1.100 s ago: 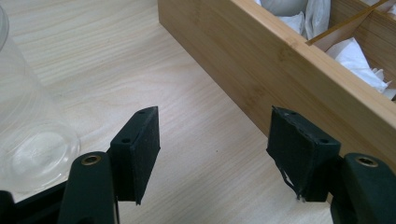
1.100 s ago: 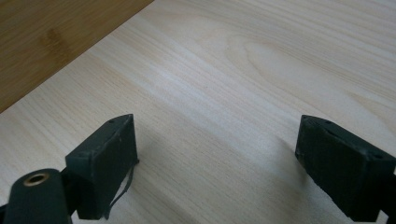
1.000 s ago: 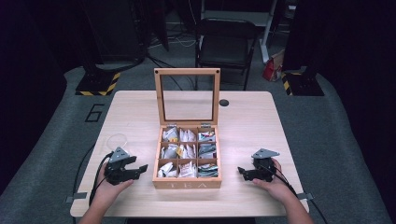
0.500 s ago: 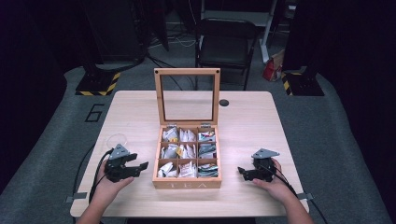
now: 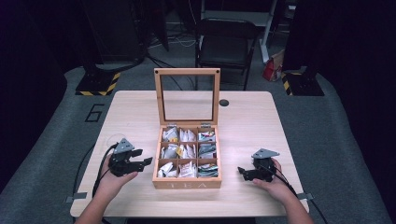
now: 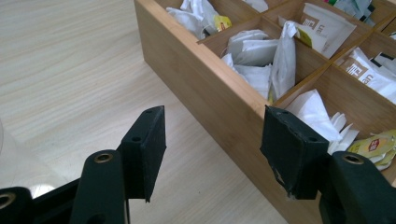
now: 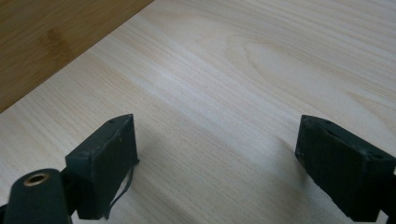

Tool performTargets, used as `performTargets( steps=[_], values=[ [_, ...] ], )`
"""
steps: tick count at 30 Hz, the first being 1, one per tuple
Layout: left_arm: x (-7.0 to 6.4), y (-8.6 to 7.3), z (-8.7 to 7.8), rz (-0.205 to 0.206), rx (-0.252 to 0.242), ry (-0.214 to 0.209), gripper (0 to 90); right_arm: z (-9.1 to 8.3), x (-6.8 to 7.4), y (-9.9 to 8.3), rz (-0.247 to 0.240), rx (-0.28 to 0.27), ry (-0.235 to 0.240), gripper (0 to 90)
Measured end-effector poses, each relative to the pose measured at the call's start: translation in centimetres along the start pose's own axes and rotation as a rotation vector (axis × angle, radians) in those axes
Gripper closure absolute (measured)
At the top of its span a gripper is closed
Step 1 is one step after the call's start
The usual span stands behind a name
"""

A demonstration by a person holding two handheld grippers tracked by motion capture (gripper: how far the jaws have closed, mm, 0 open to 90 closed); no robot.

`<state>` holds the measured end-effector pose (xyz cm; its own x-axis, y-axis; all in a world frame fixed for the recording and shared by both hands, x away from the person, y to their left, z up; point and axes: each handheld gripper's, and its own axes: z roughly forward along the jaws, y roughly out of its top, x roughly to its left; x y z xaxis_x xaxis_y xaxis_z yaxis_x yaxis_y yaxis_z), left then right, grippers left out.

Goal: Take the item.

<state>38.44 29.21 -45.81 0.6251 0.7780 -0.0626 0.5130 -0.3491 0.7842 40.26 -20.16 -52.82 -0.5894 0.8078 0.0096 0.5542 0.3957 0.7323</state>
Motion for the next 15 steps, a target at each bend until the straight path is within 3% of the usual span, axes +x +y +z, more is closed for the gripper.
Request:
performTargets(
  steps=[15],
  values=[
    [-0.5,1.6,0.2,0.017,-0.003,-0.006,50.2,0.0,0.0,0.0,-0.001,0.0,-0.001,12.1]
  ],
)
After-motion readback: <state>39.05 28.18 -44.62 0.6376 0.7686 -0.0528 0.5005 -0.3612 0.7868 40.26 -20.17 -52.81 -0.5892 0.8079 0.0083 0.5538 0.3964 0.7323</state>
